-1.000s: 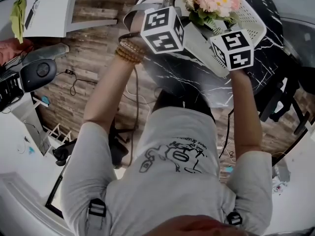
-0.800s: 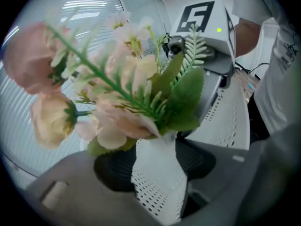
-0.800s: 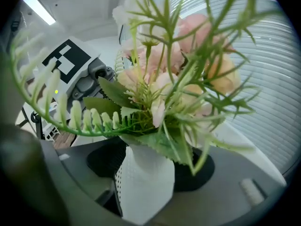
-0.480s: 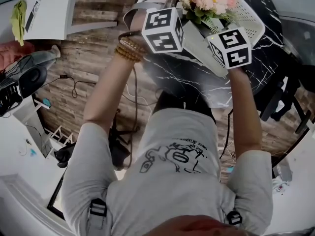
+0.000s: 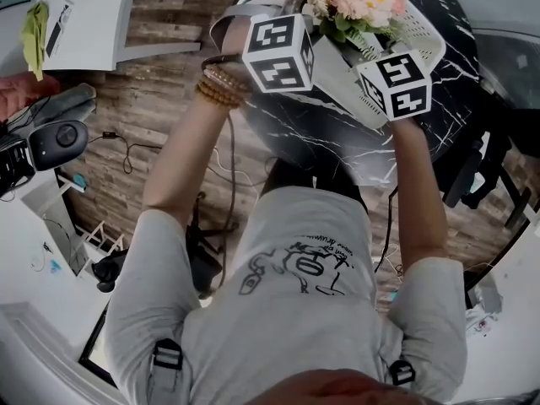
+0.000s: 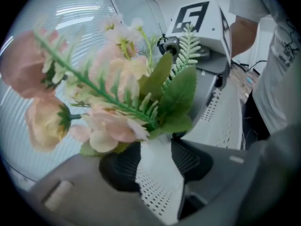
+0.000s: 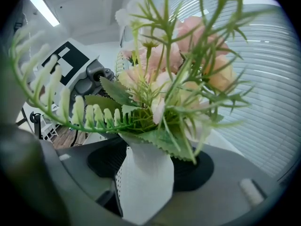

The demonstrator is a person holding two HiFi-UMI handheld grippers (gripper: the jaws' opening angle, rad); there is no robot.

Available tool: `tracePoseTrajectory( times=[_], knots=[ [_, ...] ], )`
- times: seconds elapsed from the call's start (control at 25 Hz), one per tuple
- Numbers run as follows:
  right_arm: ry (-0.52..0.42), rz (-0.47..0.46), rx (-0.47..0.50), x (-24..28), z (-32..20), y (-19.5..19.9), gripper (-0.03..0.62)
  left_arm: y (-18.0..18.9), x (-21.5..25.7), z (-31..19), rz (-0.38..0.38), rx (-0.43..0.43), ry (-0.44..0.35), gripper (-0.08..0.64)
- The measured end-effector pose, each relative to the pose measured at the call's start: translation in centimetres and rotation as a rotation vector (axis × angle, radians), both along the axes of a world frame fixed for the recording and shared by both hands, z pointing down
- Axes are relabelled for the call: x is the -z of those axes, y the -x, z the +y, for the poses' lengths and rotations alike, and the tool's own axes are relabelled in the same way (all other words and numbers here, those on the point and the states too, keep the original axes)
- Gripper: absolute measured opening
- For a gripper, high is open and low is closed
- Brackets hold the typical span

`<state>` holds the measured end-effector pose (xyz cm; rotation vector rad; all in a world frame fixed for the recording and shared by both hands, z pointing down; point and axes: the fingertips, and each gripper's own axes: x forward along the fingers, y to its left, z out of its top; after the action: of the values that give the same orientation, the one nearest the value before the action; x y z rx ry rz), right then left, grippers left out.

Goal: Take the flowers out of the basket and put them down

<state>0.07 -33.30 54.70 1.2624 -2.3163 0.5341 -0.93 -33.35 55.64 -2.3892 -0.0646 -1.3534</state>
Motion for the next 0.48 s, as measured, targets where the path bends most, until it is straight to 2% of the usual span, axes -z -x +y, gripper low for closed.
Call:
tracePoseTrajectory(
  times=[0.48],
  knots=[
    [-0.063,-0.001,0.003,6.2,1.0,-1.1,0.298,-1.0,6.1,1.0,0.015,0.003,-0.026,0.202]
  ],
)
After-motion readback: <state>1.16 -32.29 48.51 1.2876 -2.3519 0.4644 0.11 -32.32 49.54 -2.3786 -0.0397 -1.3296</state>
